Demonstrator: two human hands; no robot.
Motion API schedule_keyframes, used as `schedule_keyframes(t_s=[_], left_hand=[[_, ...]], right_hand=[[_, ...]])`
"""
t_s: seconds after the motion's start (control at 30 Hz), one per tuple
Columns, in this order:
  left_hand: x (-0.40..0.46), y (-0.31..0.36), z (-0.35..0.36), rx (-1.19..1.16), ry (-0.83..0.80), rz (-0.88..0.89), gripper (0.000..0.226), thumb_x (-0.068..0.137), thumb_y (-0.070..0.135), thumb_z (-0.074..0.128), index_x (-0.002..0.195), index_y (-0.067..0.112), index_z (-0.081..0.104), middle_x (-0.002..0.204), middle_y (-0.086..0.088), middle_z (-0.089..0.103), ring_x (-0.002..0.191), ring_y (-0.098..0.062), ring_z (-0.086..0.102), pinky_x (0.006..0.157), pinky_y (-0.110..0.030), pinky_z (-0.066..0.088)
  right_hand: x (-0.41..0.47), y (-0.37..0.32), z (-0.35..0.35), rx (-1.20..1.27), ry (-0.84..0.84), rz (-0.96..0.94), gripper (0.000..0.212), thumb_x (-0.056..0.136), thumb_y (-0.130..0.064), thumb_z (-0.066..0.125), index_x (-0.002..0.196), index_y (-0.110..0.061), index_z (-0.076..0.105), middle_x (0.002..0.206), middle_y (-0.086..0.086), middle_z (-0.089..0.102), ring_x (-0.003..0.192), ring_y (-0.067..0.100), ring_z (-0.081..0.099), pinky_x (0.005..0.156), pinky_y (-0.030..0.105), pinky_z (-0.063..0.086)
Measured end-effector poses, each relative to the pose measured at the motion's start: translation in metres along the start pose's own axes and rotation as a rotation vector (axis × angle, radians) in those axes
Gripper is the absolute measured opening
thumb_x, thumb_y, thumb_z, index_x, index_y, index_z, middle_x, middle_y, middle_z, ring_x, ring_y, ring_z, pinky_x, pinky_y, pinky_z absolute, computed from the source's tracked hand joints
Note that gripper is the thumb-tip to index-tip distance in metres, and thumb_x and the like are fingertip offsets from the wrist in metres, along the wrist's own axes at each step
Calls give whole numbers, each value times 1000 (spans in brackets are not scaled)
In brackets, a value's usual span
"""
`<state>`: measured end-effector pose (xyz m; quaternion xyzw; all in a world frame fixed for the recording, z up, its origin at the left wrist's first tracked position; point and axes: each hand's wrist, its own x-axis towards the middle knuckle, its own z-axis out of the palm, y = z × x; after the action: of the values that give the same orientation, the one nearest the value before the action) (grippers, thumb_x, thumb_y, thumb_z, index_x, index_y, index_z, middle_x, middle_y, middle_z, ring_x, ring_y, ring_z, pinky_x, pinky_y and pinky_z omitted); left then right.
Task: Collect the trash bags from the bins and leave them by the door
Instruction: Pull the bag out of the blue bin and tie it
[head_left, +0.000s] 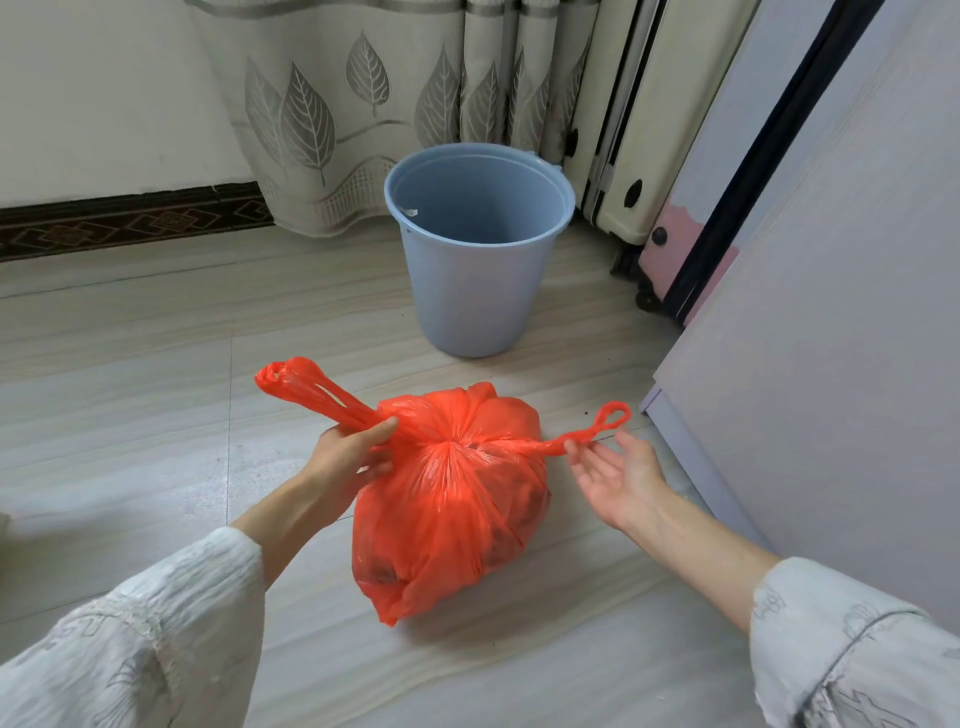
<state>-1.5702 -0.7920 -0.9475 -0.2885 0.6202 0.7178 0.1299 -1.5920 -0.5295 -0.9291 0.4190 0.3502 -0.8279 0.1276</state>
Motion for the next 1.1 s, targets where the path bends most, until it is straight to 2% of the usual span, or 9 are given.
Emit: schedule_keyframes(t_s=[0.1, 0.23, 0.43, 0.57, 0.63, 0.73, 0.83, 1.0, 1.1], left_hand=[[-3, 4, 2, -42, -1, 29, 31, 84, 15, 63, 112, 3, 57, 91, -8, 63, 74, -17, 59, 66, -24, 49], [-8, 7, 7, -32, -38, 13, 23, 85, 14, 62, 105, 5, 58, 87, -8, 63, 73, -17, 58, 66, -25, 49], [-15, 11, 24, 105, 36, 246, 14, 91, 16, 51, 79, 14, 59, 78, -5, 61, 76, -18, 56, 74, -31, 44], [-21, 19, 41, 263, -39, 391, 27, 94, 18, 46, 74, 10, 62, 76, -3, 65, 78, -18, 59, 81, -31, 47], [-25, 22, 48, 296, -71, 442, 34, 96, 20, 41, 77, 4, 63, 77, -4, 67, 78, -19, 61, 85, -33, 47], [-31, 27, 55, 212, -104, 493, 43, 98, 26, 32, 65, 10, 54, 59, -3, 60, 69, -21, 60, 77, -32, 48], [-39, 33, 70, 64, -123, 458, 42, 98, 32, 28, 62, 14, 39, 39, 11, 35, 45, -12, 41, 63, -28, 38], [-60, 45, 102, 81, -260, 512, 44, 99, 25, 26, 56, 17, 30, 38, 13, 26, 44, -10, 22, 62, -21, 41], [-65, 46, 112, 97, -283, 513, 46, 99, 22, 27, 54, 18, 30, 39, 11, 25, 46, -11, 23, 61, -17, 43]], right_hand=[[3, 10, -2, -187, 38, 21, 19, 93, -10, 46, 74, -10, 50, 69, 5, 50, 48, 11, 52, 37, 16, 41], [-6, 24, 1, -684, 117, 36, 38, 84, -52, 55, 80, -14, 58, 70, -1, 53, 50, 9, 33, 48, 23, 24], [-13, 23, 29, -899, -187, -116, 20, 90, -33, 56, 101, -16, 58, 88, -5, 58, 65, 4, 47, 49, 12, 33], [7, 38, 39, -808, -171, -221, 25, 89, -27, 57, 94, -5, 68, 106, 13, 66, 91, 25, 65, 76, 31, 55], [10, 43, 46, -750, -202, -260, 27, 93, -22, 50, 72, -10, 62, 94, 16, 61, 74, 23, 60, 55, 24, 56], [16, 37, 60, -652, -138, -328, 39, 99, -25, 36, 63, -16, 49, 70, 6, 61, 48, 10, 52, 32, 11, 38], [25, 14, 71, -444, -83, -265, 39, 100, -30, 29, 65, -19, 40, 37, -5, 58, 28, 4, 51, 37, 13, 34], [31, -24, 76, -523, 66, -360, 39, 99, -23, 30, 62, -15, 39, 37, 0, 47, 22, 3, 46, 29, 8, 31], [33, -40, 66, -565, 167, -343, 35, 92, -5, 31, 58, -11, 38, 20, -4, 40, 17, 4, 40, 29, 3, 22]])
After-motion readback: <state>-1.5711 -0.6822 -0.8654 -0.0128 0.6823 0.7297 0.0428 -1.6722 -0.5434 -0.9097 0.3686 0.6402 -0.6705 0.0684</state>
